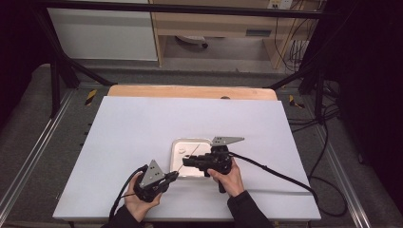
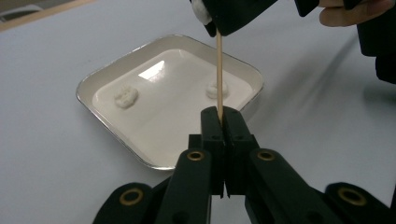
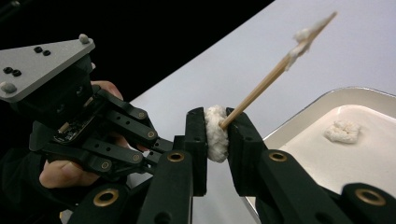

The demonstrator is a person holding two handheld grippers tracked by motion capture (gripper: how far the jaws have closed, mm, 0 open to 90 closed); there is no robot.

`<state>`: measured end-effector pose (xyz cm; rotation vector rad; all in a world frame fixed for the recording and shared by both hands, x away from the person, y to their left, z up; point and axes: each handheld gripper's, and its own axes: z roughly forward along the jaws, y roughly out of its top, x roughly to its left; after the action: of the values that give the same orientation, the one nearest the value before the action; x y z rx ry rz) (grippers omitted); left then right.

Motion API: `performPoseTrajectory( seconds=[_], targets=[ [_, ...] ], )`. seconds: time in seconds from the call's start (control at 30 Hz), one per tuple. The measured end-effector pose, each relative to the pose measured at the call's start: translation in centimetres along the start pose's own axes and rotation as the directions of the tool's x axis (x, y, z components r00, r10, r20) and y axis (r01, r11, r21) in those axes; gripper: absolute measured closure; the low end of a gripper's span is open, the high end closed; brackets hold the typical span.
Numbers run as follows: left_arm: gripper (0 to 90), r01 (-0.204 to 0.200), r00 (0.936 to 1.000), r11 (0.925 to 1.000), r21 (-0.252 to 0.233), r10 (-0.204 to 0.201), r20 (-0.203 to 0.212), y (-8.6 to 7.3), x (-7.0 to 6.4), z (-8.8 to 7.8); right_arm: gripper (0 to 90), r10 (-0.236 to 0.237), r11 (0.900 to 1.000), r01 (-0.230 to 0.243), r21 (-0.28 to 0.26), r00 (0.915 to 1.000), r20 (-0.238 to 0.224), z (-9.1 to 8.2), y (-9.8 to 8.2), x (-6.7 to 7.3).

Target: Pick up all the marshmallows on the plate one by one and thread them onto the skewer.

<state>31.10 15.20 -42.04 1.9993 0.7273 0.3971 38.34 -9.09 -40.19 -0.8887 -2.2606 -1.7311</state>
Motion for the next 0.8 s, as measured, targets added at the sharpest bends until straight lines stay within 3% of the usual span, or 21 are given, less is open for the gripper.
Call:
performPoseTrajectory(
  seconds=[0.07,0.53,0.7,0.8],
  targets=[
    [88.6,0.000,1.0000,1.0000,-0.004,0.000,-0.002,0.0,0.0,-0.1,79.3,-0.003,1.000,0.003,-0.012,1.0000,-0.002,0.1,0.0,0.1],
    [88.4,0.029,0.9996,0.9996,0.002,-0.029,-0.003,0.2,0.0,0.8,74.1,0.013,0.999,-0.013,0.039,0.9999,0.005,1.4,-1.5,0.1],
    [88.5,0.051,0.9987,0.9987,-0.004,-0.051,-0.006,0.0,0.6,0.4,56.2,-0.016,1.000,0.015,0.025,0.9989,0.043,0.6,-0.9,0.3],
    [88.4,0.062,0.9981,0.9981,-0.004,-0.062,-0.008,-0.1,0.9,0.1,43.6,-0.055,0.998,0.052,0.028,0.9941,0.093,-0.1,-0.5,0.4]
  ],
)
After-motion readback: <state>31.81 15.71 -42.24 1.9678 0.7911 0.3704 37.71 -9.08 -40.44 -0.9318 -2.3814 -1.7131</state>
